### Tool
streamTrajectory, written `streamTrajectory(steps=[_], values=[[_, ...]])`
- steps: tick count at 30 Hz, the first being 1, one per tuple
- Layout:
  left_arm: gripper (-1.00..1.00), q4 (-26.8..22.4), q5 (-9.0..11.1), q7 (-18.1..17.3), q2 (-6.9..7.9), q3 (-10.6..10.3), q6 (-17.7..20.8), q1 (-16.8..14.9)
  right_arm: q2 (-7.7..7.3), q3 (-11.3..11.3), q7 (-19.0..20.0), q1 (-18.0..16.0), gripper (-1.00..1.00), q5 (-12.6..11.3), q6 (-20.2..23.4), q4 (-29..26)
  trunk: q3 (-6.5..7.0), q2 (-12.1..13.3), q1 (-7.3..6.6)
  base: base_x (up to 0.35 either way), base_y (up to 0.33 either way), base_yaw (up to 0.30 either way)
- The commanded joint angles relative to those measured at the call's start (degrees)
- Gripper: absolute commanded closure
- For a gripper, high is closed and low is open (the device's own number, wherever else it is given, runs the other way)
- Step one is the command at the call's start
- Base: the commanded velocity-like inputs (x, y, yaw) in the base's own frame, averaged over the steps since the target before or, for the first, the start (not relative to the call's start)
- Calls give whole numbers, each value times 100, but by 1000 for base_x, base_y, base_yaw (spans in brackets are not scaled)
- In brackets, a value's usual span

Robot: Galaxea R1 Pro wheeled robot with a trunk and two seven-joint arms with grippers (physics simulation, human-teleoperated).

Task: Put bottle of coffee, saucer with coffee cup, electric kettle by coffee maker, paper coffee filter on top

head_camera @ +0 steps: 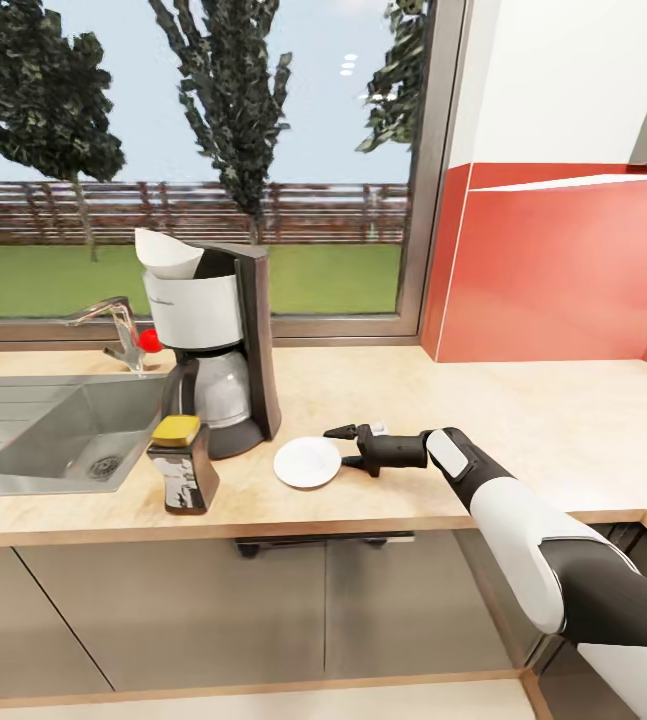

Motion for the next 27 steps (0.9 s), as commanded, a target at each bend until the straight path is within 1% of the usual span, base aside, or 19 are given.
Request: streamTrajectory(steps=[1,7,21,27], values=[[-100,-15,-44,-16,0,46,47,6,-4,69,-23,-1,-100,332,-69,64,-6,-2,1,0,-152,0],[-100,-15,-44,-16,0,46,48,6,-6,68,-23,-1,-100,327,-69,68,-6,-2,1,0,-102,0],[-100,-15,-45,-16,0,46,49,6,-11,68,-23,-1,-100,323,-69,68,-6,-2,1,-2,-7,0],[-100,-15,-46,-16,-5,46,48,6,-10,68,-23,-1,-100,323,-69,62,-6,-2,1,-167,0,0]])
